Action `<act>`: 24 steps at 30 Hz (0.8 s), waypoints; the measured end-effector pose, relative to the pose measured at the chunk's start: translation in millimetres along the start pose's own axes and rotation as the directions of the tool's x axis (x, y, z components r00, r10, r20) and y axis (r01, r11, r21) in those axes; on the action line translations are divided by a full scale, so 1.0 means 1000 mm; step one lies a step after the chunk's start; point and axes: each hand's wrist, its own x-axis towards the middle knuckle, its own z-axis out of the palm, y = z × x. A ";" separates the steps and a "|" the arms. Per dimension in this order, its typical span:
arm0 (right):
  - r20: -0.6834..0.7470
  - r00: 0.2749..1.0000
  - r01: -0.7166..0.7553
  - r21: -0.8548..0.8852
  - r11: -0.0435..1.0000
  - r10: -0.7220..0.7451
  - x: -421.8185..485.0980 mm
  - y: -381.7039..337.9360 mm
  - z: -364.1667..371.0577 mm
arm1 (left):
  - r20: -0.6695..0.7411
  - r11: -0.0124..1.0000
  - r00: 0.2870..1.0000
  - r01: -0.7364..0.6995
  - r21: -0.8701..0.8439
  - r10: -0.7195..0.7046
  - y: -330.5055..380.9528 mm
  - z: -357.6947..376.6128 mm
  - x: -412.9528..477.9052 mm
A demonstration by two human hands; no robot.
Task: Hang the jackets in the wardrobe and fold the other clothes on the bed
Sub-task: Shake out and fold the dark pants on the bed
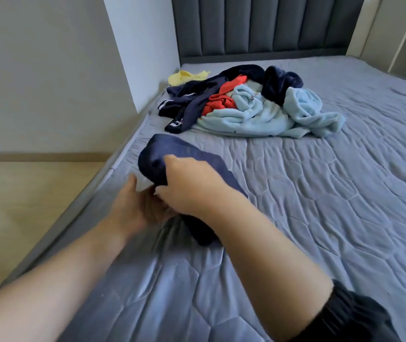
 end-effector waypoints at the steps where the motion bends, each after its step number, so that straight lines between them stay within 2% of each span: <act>1: 0.076 0.997 0.027 0.099 0.995 -0.035 0.001 -0.007 0.016 | -0.147 0.992 0.985 -0.081 0.096 0.094 0.005 -0.013 -0.001; 3: 0.162 0.986 0.010 0.197 0.980 -0.043 0.002 -0.004 0.042 | -0.223 0.986 0.964 -0.117 0.123 0.142 0.009 -0.047 0.003; 5: 0.113 0.993 -0.049 0.206 0.977 0.026 0.010 0.019 0.055 | -0.148 0.974 0.985 -0.053 0.222 0.087 0.008 -0.064 -0.002; 7: -0.027 0.982 -0.179 0.220 0.959 0.189 0.021 0.052 0.064 | -0.199 0.965 0.979 0.098 0.244 -0.049 0.003 -0.071 -0.004; 9: -0.085 0.913 -0.364 0.276 0.890 0.400 0.028 0.083 0.069 | -0.229 0.953 0.968 0.159 0.259 -0.100 -0.002 -0.072 -0.004; 11: 0.079 0.829 -0.540 0.370 0.756 0.554 0.027 0.103 0.075 | -0.260 0.954 0.961 0.163 0.253 -0.095 -0.007 -0.070 -0.004; 12: 0.190 0.792 -0.601 0.408 0.687 0.580 0.025 0.109 0.078 | -0.265 0.953 0.959 0.167 0.252 -0.098 -0.009 -0.069 -0.004; 14: 0.319 0.763 -0.644 0.451 0.618 0.562 0.023 0.117 0.082 | -0.272 0.951 0.958 0.167 0.262 -0.093 -0.013 -0.067 -0.004; 18: 0.487 0.768 -0.640 0.600 0.479 0.416 0.023 0.124 0.070 | -0.283 0.938 0.950 0.213 0.273 -0.134 -0.011 -0.070 -0.007; 19: 0.508 0.773 -0.634 0.607 0.479 0.379 0.022 0.125 0.065 | -0.260 0.928 0.953 0.231 0.291 -0.156 -0.010 -0.073 -0.008; 20: 0.513 0.778 -0.623 0.557 0.550 0.362 0.021 0.127 0.058 | -0.237 0.909 0.955 0.252 0.332 -0.179 -0.008 -0.075 -0.010; 22: 0.506 0.778 -0.563 0.296 0.772 0.373 0.020 0.130 0.045 | -0.203 0.823 0.966 0.245 0.513 -0.160 -0.002 -0.078 -0.010; 23: 0.465 0.781 -0.518 0.110 0.848 0.417 0.018 0.130 0.040 | -0.211 0.734 0.975 0.198 0.650 -0.076 0.001 -0.077 -0.007; 24: 0.351 0.819 -0.467 -0.052 0.883 0.454 0.018 0.129 0.038 | -0.226 0.601 0.972 0.146 0.786 0.060 0.003 -0.076 -0.003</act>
